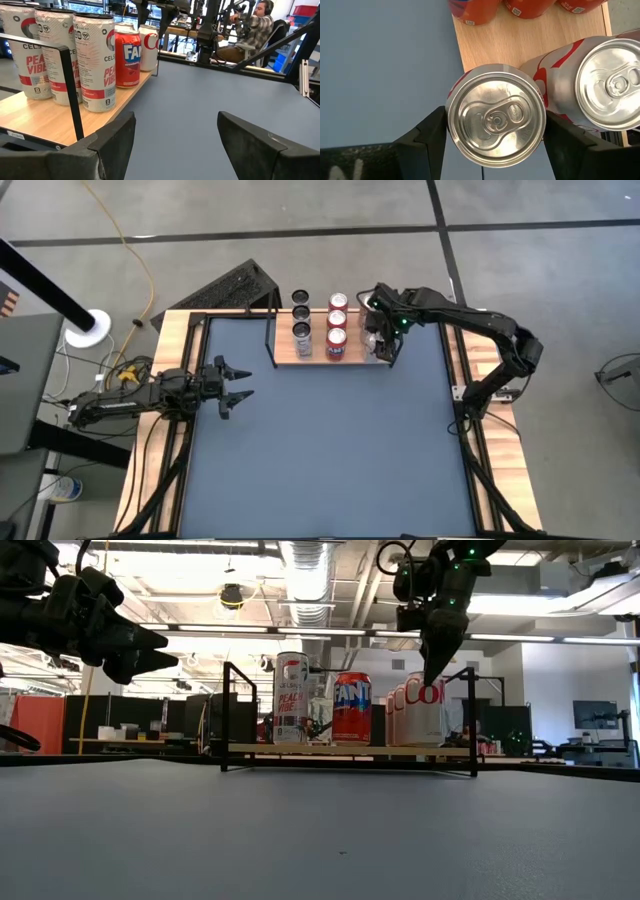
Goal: Place canned beverage on shelf
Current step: Put the silver soda can on the shelf aligned with the other silver soda can, then return to Home Position
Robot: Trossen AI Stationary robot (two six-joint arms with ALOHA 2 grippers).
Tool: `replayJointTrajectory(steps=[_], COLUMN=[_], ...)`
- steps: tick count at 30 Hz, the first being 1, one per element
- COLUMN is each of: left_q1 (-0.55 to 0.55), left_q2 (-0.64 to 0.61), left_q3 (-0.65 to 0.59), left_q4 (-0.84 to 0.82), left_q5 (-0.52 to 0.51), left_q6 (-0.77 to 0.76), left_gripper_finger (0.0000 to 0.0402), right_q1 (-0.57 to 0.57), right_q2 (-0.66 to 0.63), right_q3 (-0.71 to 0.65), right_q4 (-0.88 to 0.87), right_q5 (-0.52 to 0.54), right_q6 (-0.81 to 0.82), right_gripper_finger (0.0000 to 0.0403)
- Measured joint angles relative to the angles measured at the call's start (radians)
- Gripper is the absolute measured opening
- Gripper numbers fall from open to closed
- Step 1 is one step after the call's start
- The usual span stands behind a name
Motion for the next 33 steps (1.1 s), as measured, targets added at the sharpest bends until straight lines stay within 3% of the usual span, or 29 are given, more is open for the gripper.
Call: replayJointTrajectory(steps=[13, 24, 33], left_q1=[0.0, 0.0, 0.0], left_q2=[0.0, 0.0, 0.0], left_q3=[0.0, 0.0, 0.0], left_q4=[0.0, 0.0, 0.0], left_q5=[0.0, 0.0, 0.0], left_q6=[0.0, 0.0, 0.0], left_gripper_finger=[0.0269, 0.0269, 0.0269], right_q1=[0.001, 0.001, 0.019], right_q2=[0.0, 0.0, 0.0], right_q3=[0.0, -0.001, 0.078], right_q4=[0.008, 0.014, -0.013], right_q5=[0.005, 0.013, 0.056], right_q6=[0.004, -0.004, -0.005], right_gripper_finger=[0.0259, 0.0361, 0.0372])
